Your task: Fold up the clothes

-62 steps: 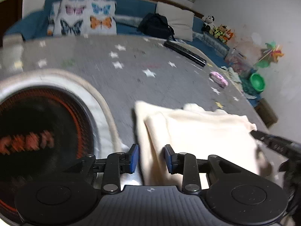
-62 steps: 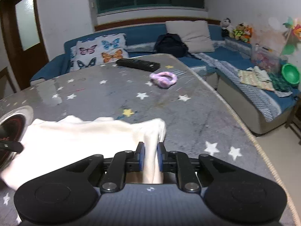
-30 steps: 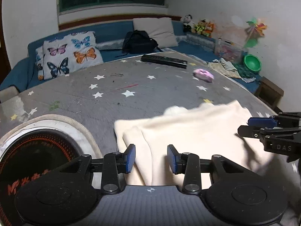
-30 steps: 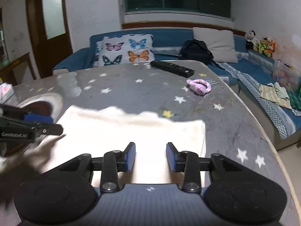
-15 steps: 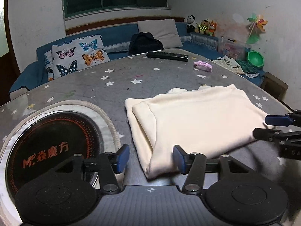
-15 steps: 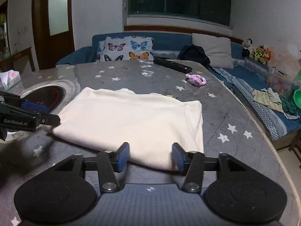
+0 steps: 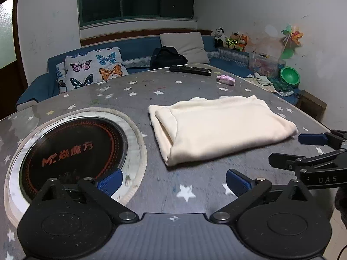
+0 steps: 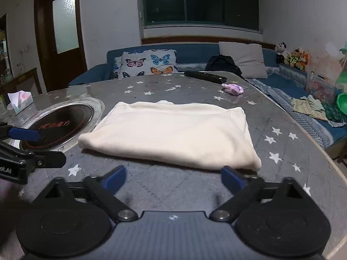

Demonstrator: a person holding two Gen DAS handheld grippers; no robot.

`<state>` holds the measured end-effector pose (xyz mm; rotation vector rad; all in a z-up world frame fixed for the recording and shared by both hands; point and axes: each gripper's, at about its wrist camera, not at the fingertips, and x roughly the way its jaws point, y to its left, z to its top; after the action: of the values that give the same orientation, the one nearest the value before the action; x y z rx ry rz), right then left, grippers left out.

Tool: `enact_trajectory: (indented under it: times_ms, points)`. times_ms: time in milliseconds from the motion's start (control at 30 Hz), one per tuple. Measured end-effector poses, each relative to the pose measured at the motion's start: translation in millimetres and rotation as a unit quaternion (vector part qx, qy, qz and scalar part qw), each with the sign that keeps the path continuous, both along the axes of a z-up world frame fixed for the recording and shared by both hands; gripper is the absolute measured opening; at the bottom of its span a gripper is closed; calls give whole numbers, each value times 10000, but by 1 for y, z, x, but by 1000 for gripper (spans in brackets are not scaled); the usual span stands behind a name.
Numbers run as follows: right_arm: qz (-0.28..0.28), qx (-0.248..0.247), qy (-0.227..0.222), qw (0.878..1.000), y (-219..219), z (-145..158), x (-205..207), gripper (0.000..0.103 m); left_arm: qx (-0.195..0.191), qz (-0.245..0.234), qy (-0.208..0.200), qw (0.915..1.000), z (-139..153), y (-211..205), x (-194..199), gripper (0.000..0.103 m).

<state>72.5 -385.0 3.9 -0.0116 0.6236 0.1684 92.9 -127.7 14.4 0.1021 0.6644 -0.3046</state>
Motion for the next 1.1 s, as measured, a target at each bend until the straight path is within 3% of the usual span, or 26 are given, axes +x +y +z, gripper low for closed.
enact_trajectory:
  times_ms: [500,1100]
  points:
    - [-397,-97,319,9987,17,-16,-23,103,121,320,6,9994,-8,16,-34,103]
    - [-475,-290,362,9978,28,-17,-34,103,85,224,25,9997,-13,15,-56,103]
